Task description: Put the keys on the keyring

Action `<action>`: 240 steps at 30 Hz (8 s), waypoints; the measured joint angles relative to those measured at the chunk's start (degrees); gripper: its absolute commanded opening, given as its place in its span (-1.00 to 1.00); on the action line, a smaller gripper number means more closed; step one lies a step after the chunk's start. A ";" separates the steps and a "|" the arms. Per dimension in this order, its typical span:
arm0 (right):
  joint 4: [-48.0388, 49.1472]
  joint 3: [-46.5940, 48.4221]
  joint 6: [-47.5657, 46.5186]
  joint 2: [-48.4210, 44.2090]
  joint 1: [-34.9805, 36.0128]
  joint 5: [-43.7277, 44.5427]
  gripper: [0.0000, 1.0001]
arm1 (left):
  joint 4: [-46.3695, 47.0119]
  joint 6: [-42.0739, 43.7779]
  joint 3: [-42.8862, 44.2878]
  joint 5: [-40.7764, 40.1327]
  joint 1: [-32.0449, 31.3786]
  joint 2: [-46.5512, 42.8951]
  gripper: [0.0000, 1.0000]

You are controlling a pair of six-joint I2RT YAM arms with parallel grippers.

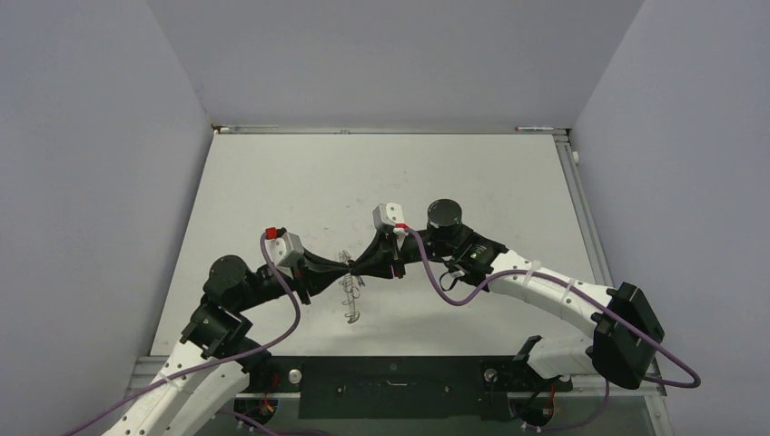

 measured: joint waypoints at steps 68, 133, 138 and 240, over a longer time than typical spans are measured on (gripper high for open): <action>-43.41 15.43 -19.02 -1.81 7.04 23.08 -0.90 | -3.87 13.09 3.72 4.98 -4.39 4.22 0.11; -40.28 14.12 -21.24 -14.12 13.33 22.53 0.09 | 6.95 17.05 -0.22 7.87 -10.73 -0.96 -1.00; -34.03 11.17 -19.58 -19.47 13.33 24.94 0.08 | 9.60 15.30 -0.63 7.23 -10.36 -1.49 -1.00; -31.39 -10.71 30.99 8.92 29.35 58.88 -0.89 | -17.05 10.43 1.75 -33.44 -14.08 4.70 -0.90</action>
